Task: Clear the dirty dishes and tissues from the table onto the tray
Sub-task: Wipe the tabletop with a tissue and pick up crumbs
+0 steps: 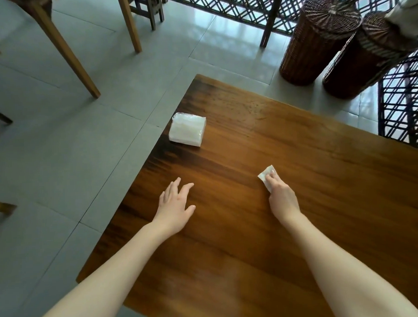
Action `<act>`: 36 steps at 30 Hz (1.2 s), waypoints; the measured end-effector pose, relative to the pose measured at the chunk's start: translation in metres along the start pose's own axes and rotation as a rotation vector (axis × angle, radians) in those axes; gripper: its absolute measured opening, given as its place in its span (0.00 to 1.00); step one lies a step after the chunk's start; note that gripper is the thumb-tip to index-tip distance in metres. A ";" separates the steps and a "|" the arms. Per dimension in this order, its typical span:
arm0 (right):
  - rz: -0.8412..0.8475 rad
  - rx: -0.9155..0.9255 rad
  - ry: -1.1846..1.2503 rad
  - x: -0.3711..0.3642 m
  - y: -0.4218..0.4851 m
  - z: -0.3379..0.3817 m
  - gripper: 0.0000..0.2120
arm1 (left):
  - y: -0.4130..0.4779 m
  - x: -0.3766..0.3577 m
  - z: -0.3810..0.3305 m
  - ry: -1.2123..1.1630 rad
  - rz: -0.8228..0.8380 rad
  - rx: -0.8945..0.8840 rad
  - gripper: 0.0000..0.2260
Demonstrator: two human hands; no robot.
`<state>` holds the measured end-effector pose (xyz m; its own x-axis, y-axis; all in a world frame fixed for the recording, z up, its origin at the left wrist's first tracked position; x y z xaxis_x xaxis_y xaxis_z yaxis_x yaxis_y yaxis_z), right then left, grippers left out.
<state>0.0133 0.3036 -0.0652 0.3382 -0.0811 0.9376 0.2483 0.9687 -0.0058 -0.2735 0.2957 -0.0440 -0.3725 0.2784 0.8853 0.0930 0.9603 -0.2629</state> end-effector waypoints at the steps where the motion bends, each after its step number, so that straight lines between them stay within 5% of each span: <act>1: -0.010 -0.013 0.019 -0.001 0.001 0.002 0.26 | 0.004 0.000 -0.003 -0.005 0.001 -0.014 0.27; 8: 0.126 0.233 0.113 -0.015 -0.022 0.001 0.29 | 0.026 0.002 -0.016 -0.020 0.015 -0.117 0.26; 16: 0.063 -0.068 0.137 -0.009 0.064 0.002 0.24 | 0.052 0.012 -0.028 -0.029 0.001 -0.166 0.26; 22: 0.221 0.221 0.163 -0.025 0.089 0.026 0.23 | 0.079 0.022 -0.059 -0.095 -0.069 -0.255 0.26; 31: 0.205 -0.116 0.155 -0.021 0.175 0.040 0.26 | 0.152 0.086 -0.037 -0.130 -0.191 -0.231 0.22; 36: 0.283 0.171 0.208 -0.055 0.167 0.121 0.26 | 0.202 0.109 -0.023 -0.063 -0.196 -0.171 0.20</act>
<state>-0.0739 0.4982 -0.0754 0.5527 0.1663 0.8166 -0.0306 0.9833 -0.1796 -0.2742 0.5202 0.0084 -0.4553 0.0902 0.8857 0.1662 0.9860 -0.0150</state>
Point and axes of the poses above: each hand's wrist, its own y-axis towards the middle knuckle, its own x-axis out of the back of the hand, z = x × y, the point moved 1 cm from there along y, towards the middle knuckle, and after that the axes turned 10 degrees about -z, right-handed, at the moved point
